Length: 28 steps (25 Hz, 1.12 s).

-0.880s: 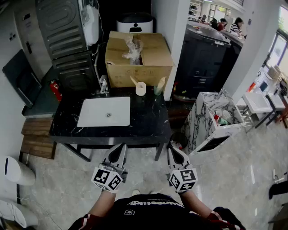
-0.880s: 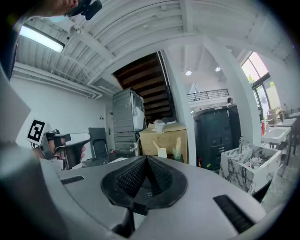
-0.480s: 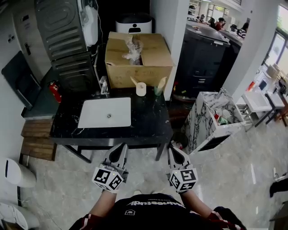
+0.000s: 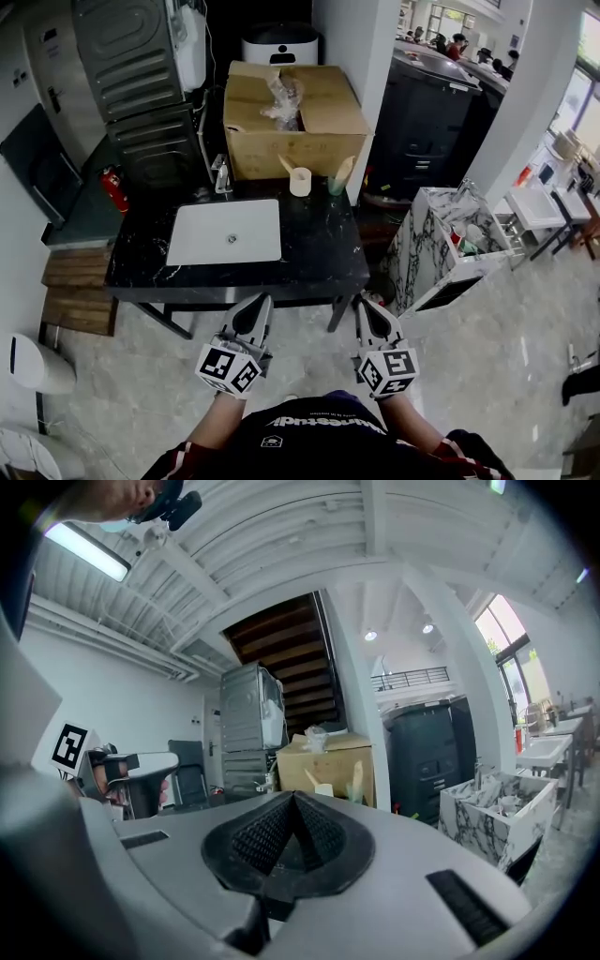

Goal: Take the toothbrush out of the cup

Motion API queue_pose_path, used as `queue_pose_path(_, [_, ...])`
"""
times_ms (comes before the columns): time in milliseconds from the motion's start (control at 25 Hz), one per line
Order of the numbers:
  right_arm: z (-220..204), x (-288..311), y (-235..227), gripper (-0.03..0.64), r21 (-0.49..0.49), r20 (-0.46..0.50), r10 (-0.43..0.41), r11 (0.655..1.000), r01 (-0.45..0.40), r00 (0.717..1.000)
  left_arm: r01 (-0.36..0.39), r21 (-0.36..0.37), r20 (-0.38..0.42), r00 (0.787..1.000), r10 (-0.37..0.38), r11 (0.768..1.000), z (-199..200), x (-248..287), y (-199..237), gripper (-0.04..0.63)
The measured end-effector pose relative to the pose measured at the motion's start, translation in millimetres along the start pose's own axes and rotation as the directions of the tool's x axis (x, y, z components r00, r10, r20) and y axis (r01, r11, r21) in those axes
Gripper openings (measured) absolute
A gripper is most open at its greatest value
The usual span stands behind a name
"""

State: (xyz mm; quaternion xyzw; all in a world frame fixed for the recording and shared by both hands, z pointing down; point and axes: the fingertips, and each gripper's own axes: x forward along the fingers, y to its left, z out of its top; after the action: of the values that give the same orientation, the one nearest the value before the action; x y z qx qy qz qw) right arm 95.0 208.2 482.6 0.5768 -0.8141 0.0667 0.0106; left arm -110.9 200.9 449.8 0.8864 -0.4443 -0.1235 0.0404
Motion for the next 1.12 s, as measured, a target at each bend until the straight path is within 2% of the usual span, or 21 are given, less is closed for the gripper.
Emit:
queue_pose_path(280, [-5, 6, -3, 0.036, 0.004, -0.010, -0.034, 0.999, 0.035, 0.999, 0.007, -0.037, -0.009, 1.000, -0.008, 0.999, -9, 5, 14, 0.014])
queue_pose_path(480, [-8, 36, -22, 0.035, 0.012, -0.015, -0.038, 0.999, 0.039, 0.999, 0.001, -0.042, -0.018, 1.000, -0.002, 0.999, -18, 34, 35, 0.014])
queue_pose_path(680, [0, 91, -50, 0.035, 0.025, -0.016, -0.019, 0.999, 0.020, 1.000, -0.008, -0.034, -0.023, 1.000, 0.008, 0.999, -20, 89, 59, 0.014])
queue_pose_path(880, [21, 162, -86, 0.035, 0.021, 0.010, 0.018, 1.000, -0.018, 1.000, -0.010, 0.006, -0.008, 1.000, 0.010, 1.000, -20, 163, 85, 0.014])
queue_pose_path(1120, [42, 233, -128, 0.037, 0.018, 0.019, 0.078, 0.997, -0.079, 0.997, -0.058, -0.004, 0.005, 0.998, 0.058, 0.998, -19, 246, 113, 0.014])
